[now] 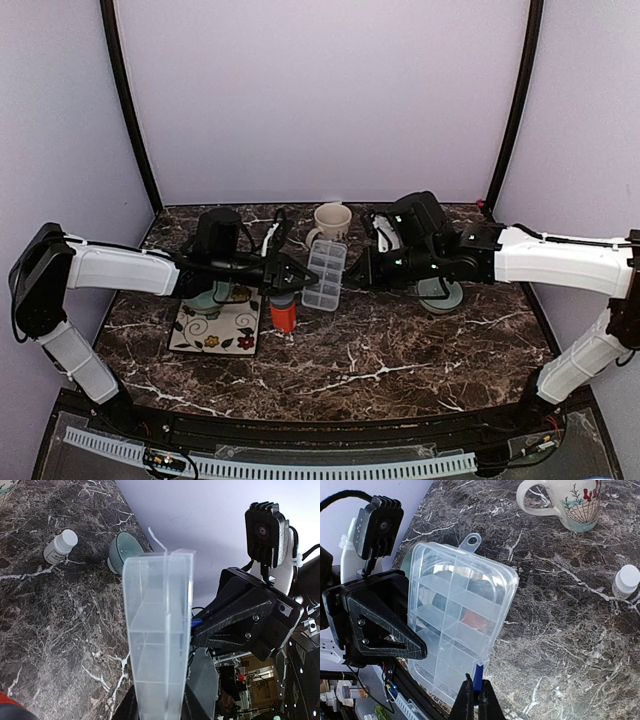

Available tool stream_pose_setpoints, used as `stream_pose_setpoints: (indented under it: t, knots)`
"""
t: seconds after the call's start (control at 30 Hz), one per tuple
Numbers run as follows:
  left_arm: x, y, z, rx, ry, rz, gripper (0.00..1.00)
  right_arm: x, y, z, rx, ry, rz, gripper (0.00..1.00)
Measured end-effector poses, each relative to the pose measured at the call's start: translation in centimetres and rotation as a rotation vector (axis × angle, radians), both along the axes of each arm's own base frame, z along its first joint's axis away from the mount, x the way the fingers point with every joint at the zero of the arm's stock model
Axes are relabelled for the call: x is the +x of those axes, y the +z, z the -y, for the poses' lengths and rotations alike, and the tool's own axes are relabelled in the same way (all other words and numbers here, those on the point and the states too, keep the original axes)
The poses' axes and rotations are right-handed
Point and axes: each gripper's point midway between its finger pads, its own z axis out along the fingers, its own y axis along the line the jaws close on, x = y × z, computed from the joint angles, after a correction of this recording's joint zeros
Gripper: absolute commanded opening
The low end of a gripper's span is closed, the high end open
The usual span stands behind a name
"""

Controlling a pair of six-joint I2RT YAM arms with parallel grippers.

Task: Sort the pills into containers
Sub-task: Open the lid of the pill container, then pass from the right arm to the left

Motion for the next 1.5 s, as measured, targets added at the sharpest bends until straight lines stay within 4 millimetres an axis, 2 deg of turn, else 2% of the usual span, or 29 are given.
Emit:
stream_pose_setpoints:
  t: [0.2, 0.3, 0.5, 0.9, 1.1, 1.33, 1.5]
  knots:
    - [0.0, -0.6, 0.2, 0.027, 0.002, -0.005, 0.6, 0.1, -0.5, 0.0, -0.052, -0.001, 0.0, 0.0]
    - [0.2, -0.7, 0.2, 0.036, 0.012, 0.001, 0.67, -0.2, -0.5, 0.1, -0.07, 0.007, 0.002, 0.0]
    - [0.5, -1.3, -0.1, 0.063, 0.036, 0.005, 0.74, -0.3, -0.9, 0.6, -0.103, 0.001, -0.009, 0.0]
    - [1.0, -2.3, -0.5, 0.112, 0.065, 0.016, 0.76, -0.8, -1.9, 2.4, -0.209, -0.026, -0.039, 0.0]
    - [0.9, -2.2, -0.6, 0.118, 0.071, 0.015, 0.77, -1.2, -2.2, 2.9, -0.234, -0.028, -0.061, 0.0]
    - [0.6, -0.8, -0.8, 0.114, 0.07, 0.052, 0.77, -1.4, -2.8, 2.2, -0.202, -0.035, -0.106, 0.0]
    - [-0.6, 0.2, -0.3, 0.15, 0.052, 0.119, 0.76, -1.2, -3.6, 1.4, -0.175, -0.058, -0.149, 0.0]
